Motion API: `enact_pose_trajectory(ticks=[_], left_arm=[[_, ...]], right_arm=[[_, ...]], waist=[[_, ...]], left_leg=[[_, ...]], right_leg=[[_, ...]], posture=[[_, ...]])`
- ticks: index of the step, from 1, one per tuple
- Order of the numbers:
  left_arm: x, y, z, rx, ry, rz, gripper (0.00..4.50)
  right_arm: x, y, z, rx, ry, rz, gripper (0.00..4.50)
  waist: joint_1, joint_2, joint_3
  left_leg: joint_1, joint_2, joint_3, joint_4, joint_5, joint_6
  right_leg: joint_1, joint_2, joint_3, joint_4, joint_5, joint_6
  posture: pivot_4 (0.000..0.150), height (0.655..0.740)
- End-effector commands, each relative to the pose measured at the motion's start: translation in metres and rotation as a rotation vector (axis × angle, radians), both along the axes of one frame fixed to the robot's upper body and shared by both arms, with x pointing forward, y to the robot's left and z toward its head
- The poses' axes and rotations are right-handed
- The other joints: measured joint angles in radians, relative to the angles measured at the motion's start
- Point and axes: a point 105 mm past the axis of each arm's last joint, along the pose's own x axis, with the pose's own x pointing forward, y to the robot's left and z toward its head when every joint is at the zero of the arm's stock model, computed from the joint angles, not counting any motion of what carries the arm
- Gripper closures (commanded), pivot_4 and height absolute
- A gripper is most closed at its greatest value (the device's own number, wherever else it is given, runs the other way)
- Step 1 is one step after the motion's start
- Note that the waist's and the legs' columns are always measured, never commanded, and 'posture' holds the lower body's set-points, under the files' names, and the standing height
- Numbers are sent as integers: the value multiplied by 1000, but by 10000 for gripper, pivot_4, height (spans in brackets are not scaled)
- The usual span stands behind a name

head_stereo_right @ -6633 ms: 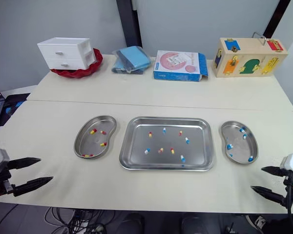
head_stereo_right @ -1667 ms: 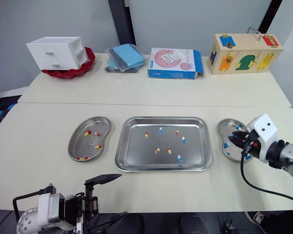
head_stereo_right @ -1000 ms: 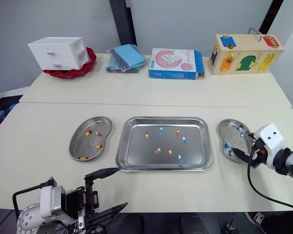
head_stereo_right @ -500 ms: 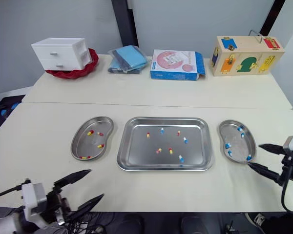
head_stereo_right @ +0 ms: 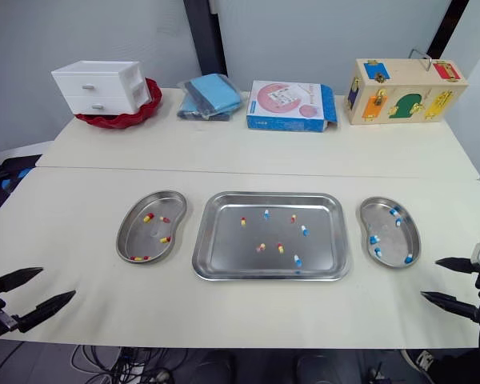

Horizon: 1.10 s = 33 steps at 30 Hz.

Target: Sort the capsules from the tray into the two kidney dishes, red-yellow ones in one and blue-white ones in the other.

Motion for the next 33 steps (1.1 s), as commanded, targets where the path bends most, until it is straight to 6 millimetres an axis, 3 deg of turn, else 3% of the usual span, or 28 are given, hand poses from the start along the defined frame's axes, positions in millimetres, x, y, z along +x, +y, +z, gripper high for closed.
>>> enact_pose_trajectory(ticks=[1, 13, 19, 23, 26, 33], left_arm=[[-2, 2, 3, 7, 8, -6, 0], [11, -2, 5, 21, 5, -38, 0], [31, -23, 19, 11, 17, -142, 0], [51, -55, 34, -3, 26, -273, 0], [66, -80, 39, 30, 47, -380, 0], [99, -124, 49, 41, 26, -576, 0]], right_arm=[[1, 2, 4, -5, -22, 13, 191], [-2, 7, -3, 19, -19, 19, 191], [-25, 49, -12, 119, -3, 124, 191], [-40, 90, -16, 232, -17, 178, 191], [-45, 118, -8, 345, -175, 185, 191], [-58, 149, -11, 479, -290, 189, 191]], waist=[[0, 0, 0], [-1, 0, 0], [10, 0, 0], [19, 0, 0], [21, 1, 0], [19, 2, -1]], left_leg=[[0, 0, 0, -1, 0, 0], [0, 0, 0, -3, 0, 0], [0, 1, -2, -5, 0, 0], [0, 0, -2, -5, 0, 0], [-1, 0, -3, -5, 0, 0], [-1, 0, -3, -5, 0, -1]], right_leg=[[0, 0, 0, -1, 0, 0], [0, 0, -1, -2, 0, 0], [0, 0, -3, -2, 0, 0], [1, 0, -3, -2, 0, 0], [1, 0, -4, -2, 0, 0], [0, 0, -5, -1, 0, 0]], posture=[[1500, 7400], [1500, 7400], [1500, 7400], [1500, 7400], [1500, 7400], [1500, 7400]])
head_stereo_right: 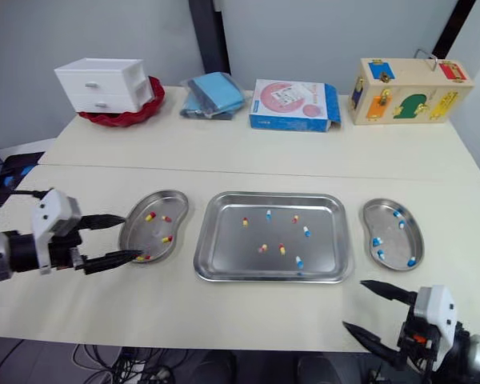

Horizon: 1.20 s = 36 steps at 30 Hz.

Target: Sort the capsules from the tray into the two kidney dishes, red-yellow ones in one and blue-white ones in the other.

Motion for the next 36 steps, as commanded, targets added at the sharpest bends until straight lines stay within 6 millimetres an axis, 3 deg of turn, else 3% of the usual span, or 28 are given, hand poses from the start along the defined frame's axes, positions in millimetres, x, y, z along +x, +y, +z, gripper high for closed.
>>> enact_pose_trajectory(ticks=[1, 18, 24, 36], left_arm=[[11, -14, 3, 11, -3, -74, 0], [65, -116, -26, 128, -5, -455, 0], [89, -131, -29, 156, -40, -459, 0], [104, -145, -44, 193, -20, -477, 0]], right_arm=[[-2, 11, 8, 37, -99, 8, 191], [0, 15, -3, 43, -188, -103, 191], [0, 20, -3, 59, -208, -138, 191], [-1, 25, -3, 64, -214, -174, 191]], waist=[[-4, 0, 0], [4, 1, 0], [-4, 1, 0], [-1, 1, 0]], left_leg=[[0, 0, 0, 0, 0, 0], [0, -1, -1, 8, 0, 0], [1, -1, -1, 9, 0, 0], [0, -2, -1, 9, 0, 0]], right_leg=[[0, 0, 0, 1, 0, 0], [-1, 1, 1, 11, 0, 0], [-1, 1, 1, 12, 0, 0], [-1, 1, 1, 12, 0, 0]], posture=[[1500, 7400], [1500, 7400], [1500, 7400], [1500, 7400]])
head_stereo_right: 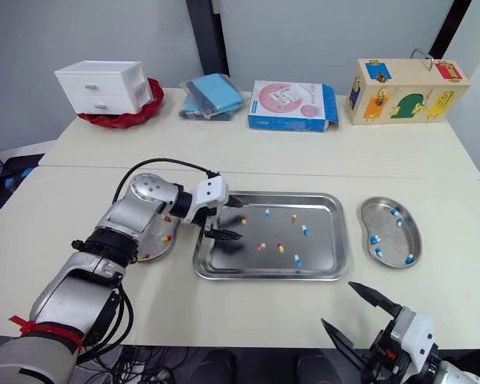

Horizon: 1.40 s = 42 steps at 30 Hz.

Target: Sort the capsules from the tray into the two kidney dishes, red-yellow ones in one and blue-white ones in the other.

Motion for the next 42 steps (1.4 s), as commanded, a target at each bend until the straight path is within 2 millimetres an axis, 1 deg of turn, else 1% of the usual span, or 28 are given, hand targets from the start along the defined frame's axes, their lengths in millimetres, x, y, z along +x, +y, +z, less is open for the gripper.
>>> enact_pose_trajectory(ticks=[1, 3, 6, 9, 20, 32, 33, 34, 37, 42], left_arm=[[5, -6, 4, 6, -34, -12, 0], [5, -8, 0, 12, -19, -11, 0], [6, -8, -2, 21, -7, -10, 5554], [6, -6, -5, 40, -4, -7, 14686], [8, 5, -8, 81, 12, 20, 14686], [8, 3, -11, 83, 40, 37, 14686], [7, 4, -12, 85, 43, 36, 18215], [6, 4, -13, 88, 45, 35, 20072], [6, 6, -15, 95, 46, 34, 29229], [6, 5, -15, 96, 41, 35, 29229]], right_arm=[[-1, 5, 9, 2, -44, 4, 191], [1, 6, 10, 5, -50, -1, 191], [1, 6, 10, 6, -52, -6, 0], [2, 5, 10, 4, -54, -15, 0], [2, 5, 10, 5, -47, -31, 0], [6, 6, 10, 2, -48, -33, 0], [6, 7, 10, 2, -48, -33, 0], [6, 7, 10, 1, -47, -33, 0], [6, 7, 10, -1, -46, -33, 0], [6, 7, 10, 0, -44, -31, 0]], waist=[[0, 0, 0], [0, 0, 0], [0, 0, 0], [0, 0, 0], [0, 0, 0], [0, 0, -1], [0, 0, -1], [0, 0, -1], [0, 0, -1], [0, 0, -1]], left_leg=[[0, 0, 0, 0, 0, 0], [0, 0, 0, 0, 0, 0], [0, 0, 0, 0, 0, 0], [0, 0, 0, 0, 0, 0], [1, 0, 0, 0, 0, 0], [2, 0, 0, 0, 0, 0], [2, 0, 0, 0, 0, 0], [2, 0, 0, 0, 0, 0], [2, 0, 0, 0, 0, 0], [2, 0, 0, 0, 0, 0]], right_leg=[[0, 0, 0, 0, 0, 0], [0, 0, 0, 0, 0, 0], [0, 0, 0, 0, 0, 0], [0, 0, 0, 0, 0, 0], [0, 0, 0, 1, 0, 0], [1, 0, 0, 1, 0, 0], [1, 0, 0, 1, 0, 0], [1, 0, 0, 1, 0, 0], [1, 0, 0, 1, 0, 0], [1, 0, 0, 1, 0, 0]], posture=[[1500, 7400], [1500, 7400], [1500, 7400], [1500, 7400], [1500, 7400], [1500, 7400], [1500, 7400], [1500, 7400], [1500, 7400], [1500, 7400]])
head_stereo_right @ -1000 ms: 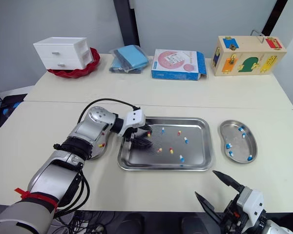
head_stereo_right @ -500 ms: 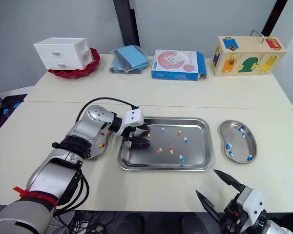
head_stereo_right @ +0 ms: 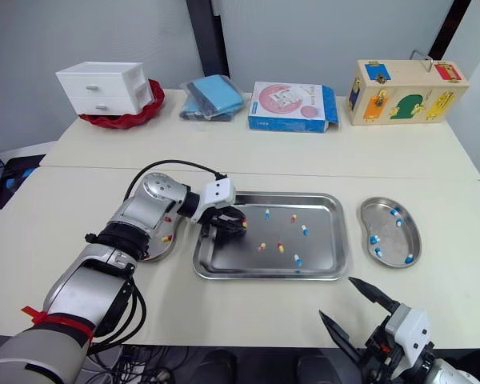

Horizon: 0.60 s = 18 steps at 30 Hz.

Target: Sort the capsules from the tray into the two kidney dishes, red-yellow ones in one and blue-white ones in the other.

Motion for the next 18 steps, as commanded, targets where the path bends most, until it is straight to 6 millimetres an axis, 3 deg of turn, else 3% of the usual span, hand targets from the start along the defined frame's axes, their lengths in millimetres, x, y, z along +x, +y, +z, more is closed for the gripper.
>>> enact_pose_trajectory(ticks=[1, 8, 13, 18], left_arm=[[0, 4, -4, 38, -1, 5, 29229], [-2, 4, -6, 36, 7, 1, 29229], [-3, 4, -7, 33, 4, 0, 40366], [-3, 3, -6, 34, 2, 0, 40366]], right_arm=[[0, 4, 10, -3, -41, 15, 0], [-1, 4, 11, -2, -38, 15, 0], [-1, 5, 11, -2, -37, 17, 0], [-1, 6, 11, 0, -37, 19, 0]], waist=[[0, 0, 0], [0, 0, 0], [0, 0, 0], [0, 0, 0]], left_leg=[[0, 0, 0, 0, 0, 0], [0, 0, 0, 0, 0, 0], [0, 0, 0, 0, 0, 0], [0, 0, 0, 0, 0, 0]], right_leg=[[0, 0, 0, 0, 0, 0], [0, 0, 0, 0, 0, 0], [0, 0, 0, 0, 0, 0], [0, 0, 0, 0, 0, 0]], posture=[[1500, 7400], [1500, 7400], [1500, 7400], [1500, 7400]])
